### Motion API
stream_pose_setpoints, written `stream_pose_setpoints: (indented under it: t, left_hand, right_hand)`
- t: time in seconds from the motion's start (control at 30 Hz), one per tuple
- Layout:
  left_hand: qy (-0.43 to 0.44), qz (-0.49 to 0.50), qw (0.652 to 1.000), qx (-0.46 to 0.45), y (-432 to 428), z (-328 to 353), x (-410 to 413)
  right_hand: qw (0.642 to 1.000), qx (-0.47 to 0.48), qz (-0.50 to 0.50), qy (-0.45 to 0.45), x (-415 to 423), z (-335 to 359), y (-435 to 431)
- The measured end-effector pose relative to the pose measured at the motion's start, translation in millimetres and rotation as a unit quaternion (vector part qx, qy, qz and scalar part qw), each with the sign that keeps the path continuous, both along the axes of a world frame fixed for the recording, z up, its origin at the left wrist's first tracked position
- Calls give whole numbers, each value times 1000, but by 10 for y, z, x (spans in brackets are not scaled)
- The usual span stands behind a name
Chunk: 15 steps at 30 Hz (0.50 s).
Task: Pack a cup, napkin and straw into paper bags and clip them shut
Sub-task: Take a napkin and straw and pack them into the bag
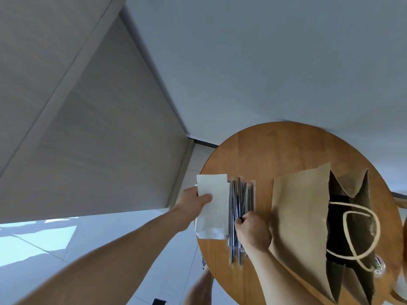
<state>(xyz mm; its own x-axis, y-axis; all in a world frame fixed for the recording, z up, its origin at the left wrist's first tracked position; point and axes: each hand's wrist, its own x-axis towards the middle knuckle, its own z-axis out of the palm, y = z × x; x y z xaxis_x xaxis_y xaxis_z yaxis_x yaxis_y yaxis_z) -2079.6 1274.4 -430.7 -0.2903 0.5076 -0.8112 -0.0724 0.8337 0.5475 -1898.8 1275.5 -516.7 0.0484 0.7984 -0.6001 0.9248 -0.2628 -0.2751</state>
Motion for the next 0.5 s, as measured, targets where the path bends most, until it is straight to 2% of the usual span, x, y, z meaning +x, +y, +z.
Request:
stream_pose_setpoints:
  t: [0.23,0.37,0.5]
  left_hand:
    - [-2,-8,1000,1,25,-21,36]
    - [8,-18,1000,13,67,-4,41]
    - [52,-57,997,29,135,97,88]
  right_hand:
    - [999,-13,-40,16,48,41,39]
    - [996,14,-73,48,80,145,48]
    - [976,66,-124,167,50,414,79]
